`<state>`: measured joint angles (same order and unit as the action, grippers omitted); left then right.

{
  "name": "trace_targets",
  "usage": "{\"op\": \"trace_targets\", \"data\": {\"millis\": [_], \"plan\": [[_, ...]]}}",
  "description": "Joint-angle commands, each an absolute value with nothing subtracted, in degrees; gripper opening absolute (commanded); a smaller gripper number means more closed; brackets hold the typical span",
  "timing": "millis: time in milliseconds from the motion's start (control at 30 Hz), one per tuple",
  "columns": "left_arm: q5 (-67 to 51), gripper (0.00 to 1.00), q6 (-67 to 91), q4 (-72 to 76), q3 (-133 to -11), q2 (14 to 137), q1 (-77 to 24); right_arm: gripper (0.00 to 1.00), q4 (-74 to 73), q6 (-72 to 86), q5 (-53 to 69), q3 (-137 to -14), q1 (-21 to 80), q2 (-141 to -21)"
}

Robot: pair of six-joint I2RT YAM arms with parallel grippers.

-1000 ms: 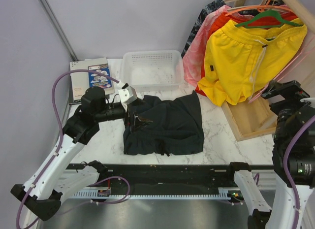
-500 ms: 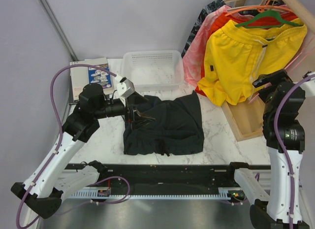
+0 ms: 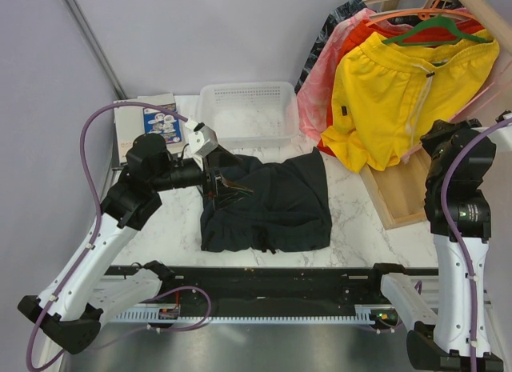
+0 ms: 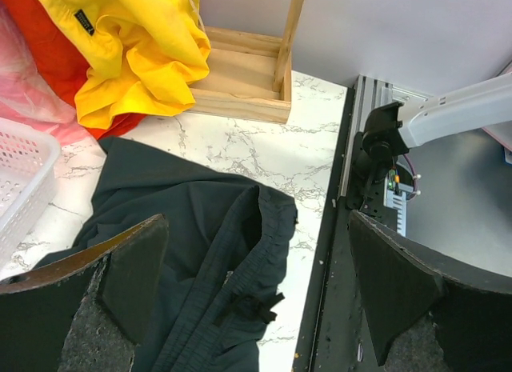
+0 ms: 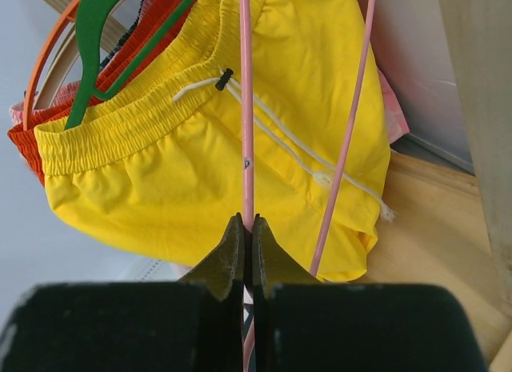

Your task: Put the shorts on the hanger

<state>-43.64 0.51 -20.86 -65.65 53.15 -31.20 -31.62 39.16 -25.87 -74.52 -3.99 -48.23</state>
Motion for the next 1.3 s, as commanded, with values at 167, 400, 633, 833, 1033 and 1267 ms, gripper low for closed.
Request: {"op": "trace_targets", "data": {"millis": [167,400,633,833,1033,1267], "plan": [[-44.30,0.99,1.41,-19.25,-66.88,53.44,-31.03,0.00,-19.78,34.28,-23.12,-73.21,-4.31,-47.46],[-43.51,1.00,0.88,-19.16,-66.80,53.26,-31.03,0.00,-18.72,34.28,-16.71,-74.36,-4.31,-47.46],[-41.93,0.99,0.35,-19.07,-65.22,52.91,-31.03,0.00,-19.85,32.17,-2.82,-70.76,-4.31,-43.60],[-40.69,0.99,0.09,-19.42,-64.52,53.35,-31.03,0.00,-29.96,31.03,1.91,-66.19,-4.31,-35.70],[-43.85,0.99,-1.76,-18.11,-61.54,51.60,-31.03,0.00,-35.75,12.81,26.85,-61.44,-4.31,-20.60],[-41.23,1.00,-1.14,-0.63,-49.14,41.59,-30.94,0.00,-49.63,-2.17,58.95,-63.53,-9.39,-17.22]]}}
